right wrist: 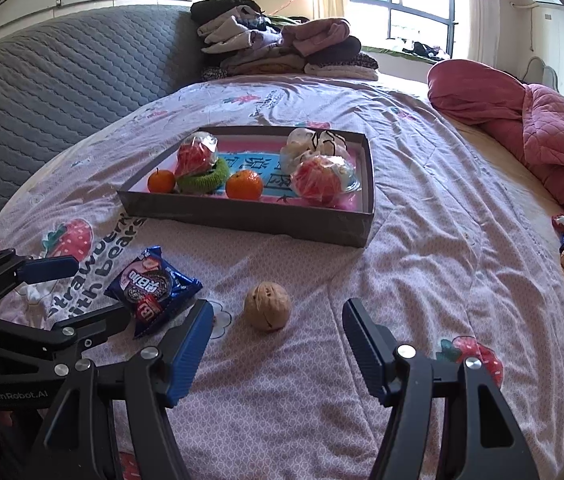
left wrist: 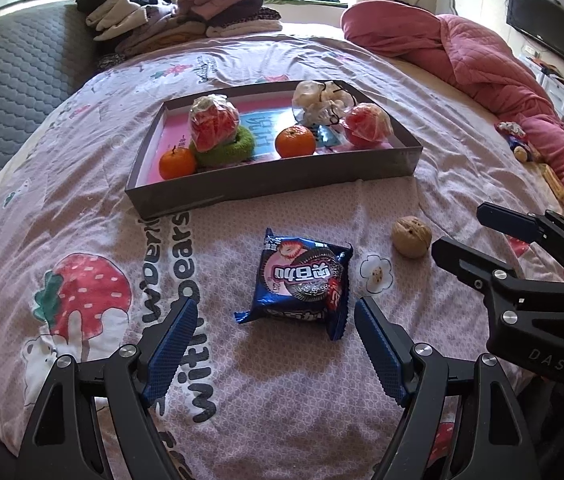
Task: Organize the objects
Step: 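Move the left tool to the blue cookie packet while the right tool approaches the walnut, then close the left tool on the cookie packet while the right tool grasps the walnut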
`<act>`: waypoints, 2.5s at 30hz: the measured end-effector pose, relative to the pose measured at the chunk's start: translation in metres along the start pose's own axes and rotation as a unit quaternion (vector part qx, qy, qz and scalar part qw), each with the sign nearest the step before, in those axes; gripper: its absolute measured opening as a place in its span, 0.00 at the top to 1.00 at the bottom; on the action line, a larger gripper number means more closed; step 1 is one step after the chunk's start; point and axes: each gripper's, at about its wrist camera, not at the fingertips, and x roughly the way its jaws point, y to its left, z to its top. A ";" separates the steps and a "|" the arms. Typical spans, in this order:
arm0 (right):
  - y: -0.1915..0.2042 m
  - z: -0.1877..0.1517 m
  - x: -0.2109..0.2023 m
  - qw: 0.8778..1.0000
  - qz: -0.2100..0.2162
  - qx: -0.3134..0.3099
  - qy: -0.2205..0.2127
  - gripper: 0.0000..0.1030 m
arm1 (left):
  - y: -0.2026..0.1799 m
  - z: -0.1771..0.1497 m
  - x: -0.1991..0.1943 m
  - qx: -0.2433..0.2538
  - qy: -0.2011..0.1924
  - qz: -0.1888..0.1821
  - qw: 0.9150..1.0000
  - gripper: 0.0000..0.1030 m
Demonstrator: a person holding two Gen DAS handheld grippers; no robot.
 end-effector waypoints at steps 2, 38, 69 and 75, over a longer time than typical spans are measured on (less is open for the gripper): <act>0.001 0.000 0.001 1.000 0.001 -0.001 0.003 0.36 | -0.001 -0.001 0.003 0.003 0.002 0.001 1.000 0.21; -0.006 0.004 0.043 0.999 -0.003 -0.001 0.045 0.40 | 0.004 0.012 0.053 -0.002 0.007 -0.015 1.000 0.21; 0.005 0.005 0.051 0.999 0.021 -0.003 0.044 0.68 | 0.034 0.020 0.060 -0.058 0.010 -0.060 0.996 0.41; 0.009 0.007 0.045 0.999 0.028 -0.008 0.031 0.68 | 0.031 0.019 0.050 -0.043 -0.003 -0.045 0.998 0.41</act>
